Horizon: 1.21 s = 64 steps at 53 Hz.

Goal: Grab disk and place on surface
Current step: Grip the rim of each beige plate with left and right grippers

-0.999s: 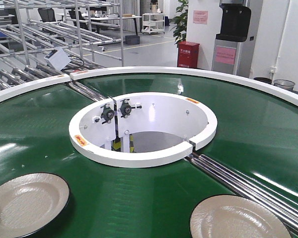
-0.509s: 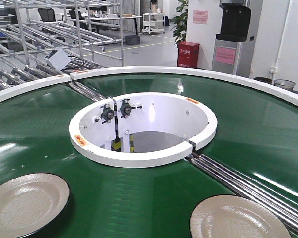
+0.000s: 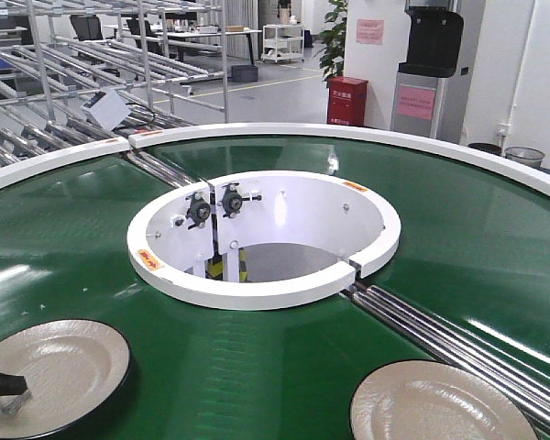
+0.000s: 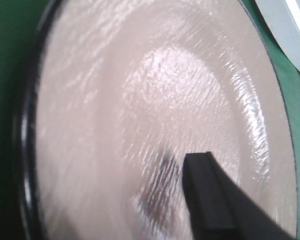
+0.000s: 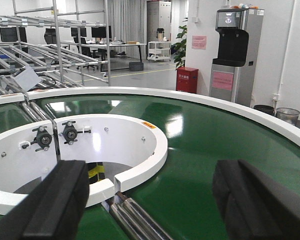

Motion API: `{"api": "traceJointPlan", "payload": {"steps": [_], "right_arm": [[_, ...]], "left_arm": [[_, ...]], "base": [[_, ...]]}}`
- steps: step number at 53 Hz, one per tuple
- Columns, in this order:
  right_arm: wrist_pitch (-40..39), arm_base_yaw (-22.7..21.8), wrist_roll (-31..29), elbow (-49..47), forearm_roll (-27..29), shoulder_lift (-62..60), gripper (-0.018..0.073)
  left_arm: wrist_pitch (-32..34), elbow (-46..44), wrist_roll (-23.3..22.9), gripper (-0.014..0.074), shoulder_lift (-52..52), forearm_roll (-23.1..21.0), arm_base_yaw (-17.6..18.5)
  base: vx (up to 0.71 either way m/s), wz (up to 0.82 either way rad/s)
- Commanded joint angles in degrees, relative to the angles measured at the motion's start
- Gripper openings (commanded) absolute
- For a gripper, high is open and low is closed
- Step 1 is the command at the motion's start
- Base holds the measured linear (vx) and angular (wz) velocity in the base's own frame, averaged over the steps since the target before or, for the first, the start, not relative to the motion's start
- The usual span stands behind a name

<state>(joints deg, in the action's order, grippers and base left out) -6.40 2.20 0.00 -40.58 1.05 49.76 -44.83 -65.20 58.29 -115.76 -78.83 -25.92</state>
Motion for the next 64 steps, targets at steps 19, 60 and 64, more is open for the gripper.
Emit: {"api": "traceJointPlan", "payload": {"steps": [19, 60, 64], "right_arm": [[4.2, -0.2, 1.9, -2.0, 7.2, -0.6, 0.0501], [57.1, -33.6, -29.8, -21.6, 53.0, 44.3, 0.0492], [57.1, -33.2, -32.0, -21.6, 51.7, 46.8, 0.0489]], "left_arm": [[-7.9, -1.6, 0.4, -0.0009, 3.1, -8.9, 0.8], [-15.8, -1.6, 0.5, -0.0009, 3.1, -17.6, 0.8], [-15.8, -1.6, 0.5, -0.0009, 3.1, -17.6, 0.8]], "base": [[0.00, 0.00], [0.00, 0.00], [0.00, 0.00]]}}
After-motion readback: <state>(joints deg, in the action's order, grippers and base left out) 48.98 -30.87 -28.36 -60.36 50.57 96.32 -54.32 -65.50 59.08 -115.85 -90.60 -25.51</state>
